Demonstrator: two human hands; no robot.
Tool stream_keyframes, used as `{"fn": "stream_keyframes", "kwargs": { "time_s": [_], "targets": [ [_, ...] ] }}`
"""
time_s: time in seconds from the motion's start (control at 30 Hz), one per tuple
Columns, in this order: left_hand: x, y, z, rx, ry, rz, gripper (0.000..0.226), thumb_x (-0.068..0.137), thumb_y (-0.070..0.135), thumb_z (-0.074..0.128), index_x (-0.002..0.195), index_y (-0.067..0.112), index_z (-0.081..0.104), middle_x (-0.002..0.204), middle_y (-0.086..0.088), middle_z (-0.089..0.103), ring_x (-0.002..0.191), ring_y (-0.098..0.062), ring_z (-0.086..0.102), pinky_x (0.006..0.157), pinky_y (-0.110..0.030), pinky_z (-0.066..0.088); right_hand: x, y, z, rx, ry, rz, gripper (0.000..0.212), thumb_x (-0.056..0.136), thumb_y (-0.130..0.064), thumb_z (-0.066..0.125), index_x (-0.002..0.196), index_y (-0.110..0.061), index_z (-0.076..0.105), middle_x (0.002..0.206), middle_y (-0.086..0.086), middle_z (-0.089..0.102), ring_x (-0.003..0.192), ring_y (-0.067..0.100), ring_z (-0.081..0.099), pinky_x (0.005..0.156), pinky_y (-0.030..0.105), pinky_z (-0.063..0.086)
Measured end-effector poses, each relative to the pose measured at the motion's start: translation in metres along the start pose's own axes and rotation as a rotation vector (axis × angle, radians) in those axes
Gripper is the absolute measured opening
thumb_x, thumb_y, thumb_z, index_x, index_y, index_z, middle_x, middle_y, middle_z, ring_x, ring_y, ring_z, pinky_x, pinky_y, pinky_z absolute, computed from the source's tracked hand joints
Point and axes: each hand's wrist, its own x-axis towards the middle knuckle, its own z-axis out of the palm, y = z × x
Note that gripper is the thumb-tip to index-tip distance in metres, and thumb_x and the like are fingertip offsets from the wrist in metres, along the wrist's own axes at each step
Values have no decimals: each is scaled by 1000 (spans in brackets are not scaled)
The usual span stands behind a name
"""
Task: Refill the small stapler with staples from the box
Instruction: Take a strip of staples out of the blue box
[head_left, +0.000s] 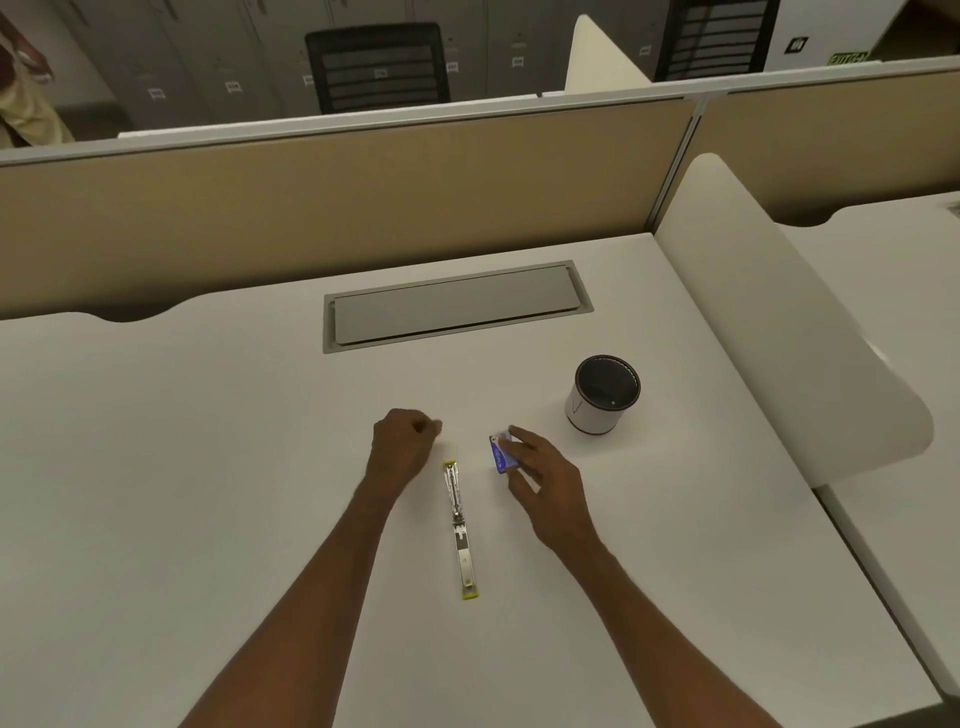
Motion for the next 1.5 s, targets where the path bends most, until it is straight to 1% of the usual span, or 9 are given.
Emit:
{"fn": "stream_keyframes", "kwargs": {
  "time_s": [0.17,0.3,0.53,0.7,0.8,0.9,1.07,1.2,1.5],
  "targets": [
    [-35,27,7,-633,-415,-34,30,107,22,53,123,4,72,117,-19,76,104,-28,76,85,-28,63,-14,-25,10,99,82,-14,43,95,6,55,133,-13,62,139,0,61,128,7,58,104,20,48],
    [-52,27,9,-758,-437,21,29,99,11,65,128,10,70,120,-13,78,110,-31,75,95,-36,62,-20,-42,11,164,209,-19,38,93,0,63,128,-15,67,130,-3,67,122,7,63,102,22,50],
    [-69,28,15,-763,-381,38,46,92,10,75,136,16,65,123,-14,77,108,-31,76,98,-41,61,-28,-52,11,100,308,-52,34,90,-1,68,118,-18,72,120,-5,73,113,2,66,99,22,53],
    [-73,28,9,-747,-389,16,44,92,8,74,133,21,65,115,-14,79,100,-33,79,83,-39,65,-30,-50,4,-43,181,-158,29,92,-8,62,119,-16,70,121,-4,71,113,5,65,97,18,51],
    [-72,27,6,-603,-384,51,36,95,11,73,127,21,61,114,-11,79,98,-31,78,82,-39,65,-22,-51,-2,17,175,9,33,95,-13,58,125,-25,65,123,-10,68,103,8,67,84,13,53],
    [-75,26,2,-448,-386,129,19,102,16,62,116,29,63,102,2,81,93,-23,77,83,-32,60,-8,-55,-12,169,106,221,33,97,-27,61,130,-30,64,112,-6,74,83,15,73,76,26,62],
    [-82,25,-2,-351,-404,245,22,99,23,68,119,31,74,111,9,77,98,-13,72,81,-25,58,-4,-54,-20,320,-6,281,26,92,-16,69,118,-15,73,96,6,79,76,22,76,77,44,63],
    [-85,21,5,-286,-314,332,37,86,21,83,121,28,75,112,9,77,105,-11,72,94,-27,60,-3,-57,-23,356,-7,319,21,93,-18,69,113,-15,76,95,7,79,78,22,77,74,37,64],
    [-83,9,8,-238,-247,375,40,84,17,83,122,28,77,113,12,79,108,-4,72,99,-28,57,-3,-53,-30,345,64,352,18,87,-7,72,105,-7,77,89,11,79,70,24,76,67,28,61]
  ]
}}
